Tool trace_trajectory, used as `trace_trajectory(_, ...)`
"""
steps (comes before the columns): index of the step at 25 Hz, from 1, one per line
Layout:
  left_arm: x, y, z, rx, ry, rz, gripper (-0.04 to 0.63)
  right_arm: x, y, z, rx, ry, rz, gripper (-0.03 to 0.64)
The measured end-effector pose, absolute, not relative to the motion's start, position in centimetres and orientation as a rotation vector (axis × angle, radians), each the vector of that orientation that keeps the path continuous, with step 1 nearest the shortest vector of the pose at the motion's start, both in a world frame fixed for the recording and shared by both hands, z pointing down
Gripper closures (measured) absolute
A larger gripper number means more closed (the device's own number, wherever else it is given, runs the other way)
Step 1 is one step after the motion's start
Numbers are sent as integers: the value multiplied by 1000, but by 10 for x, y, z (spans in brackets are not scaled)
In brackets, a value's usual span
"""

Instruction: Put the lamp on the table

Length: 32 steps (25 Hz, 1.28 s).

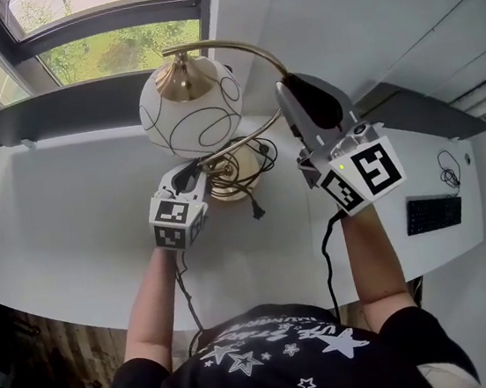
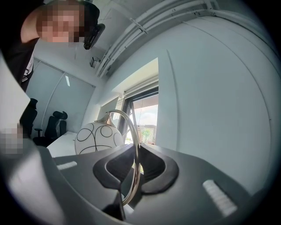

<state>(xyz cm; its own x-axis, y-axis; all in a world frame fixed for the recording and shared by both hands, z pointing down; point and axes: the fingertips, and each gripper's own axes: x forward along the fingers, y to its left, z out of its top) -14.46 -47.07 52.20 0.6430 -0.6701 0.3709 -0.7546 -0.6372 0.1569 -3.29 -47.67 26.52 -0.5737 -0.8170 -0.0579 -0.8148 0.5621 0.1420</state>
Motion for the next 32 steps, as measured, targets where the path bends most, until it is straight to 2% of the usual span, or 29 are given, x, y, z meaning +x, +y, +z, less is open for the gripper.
trace_trajectory(32,-136,-513,573,2521,-1169,557,546,-24,-514,310,1394,-2837,-112,566)
